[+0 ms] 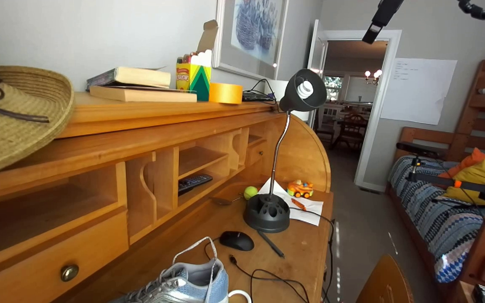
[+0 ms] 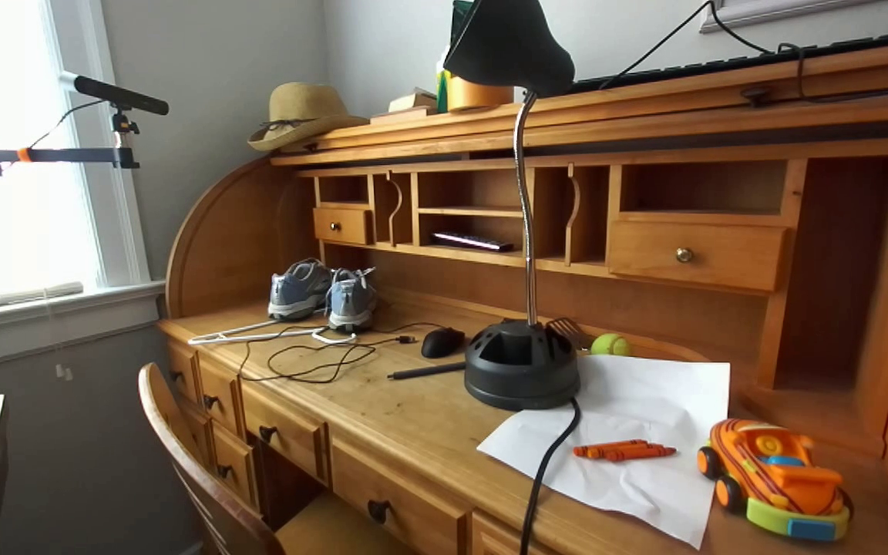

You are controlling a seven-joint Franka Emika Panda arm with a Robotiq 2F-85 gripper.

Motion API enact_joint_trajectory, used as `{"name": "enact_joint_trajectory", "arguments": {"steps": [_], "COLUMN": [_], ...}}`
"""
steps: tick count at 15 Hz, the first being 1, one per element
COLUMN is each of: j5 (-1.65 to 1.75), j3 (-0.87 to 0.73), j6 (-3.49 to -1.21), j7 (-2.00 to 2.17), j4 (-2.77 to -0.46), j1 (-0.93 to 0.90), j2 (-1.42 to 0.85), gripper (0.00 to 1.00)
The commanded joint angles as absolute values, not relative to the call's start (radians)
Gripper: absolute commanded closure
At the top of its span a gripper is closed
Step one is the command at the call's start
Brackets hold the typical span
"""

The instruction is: Move the lamp to the right

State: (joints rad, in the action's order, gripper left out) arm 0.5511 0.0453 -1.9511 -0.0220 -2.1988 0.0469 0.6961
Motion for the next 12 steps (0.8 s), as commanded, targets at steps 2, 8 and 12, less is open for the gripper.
{"name": "enact_joint_trajectory", "arguments": {"steps": [2, 8, 12], "j5": [0.524, 0.504, 0.504], "j3": [0.049, 0.048, 0.048], "j6": [-1.913, -1.899, -1.899], "j7": [0.04, 0.085, 0.088], "j4": [-2.199, -2.207, -2.208], "j1": [0.064, 0.077, 0.077], "j2": [0.726, 0.754, 0.754], "gripper": [0.0, 0.0, 0.0]}}
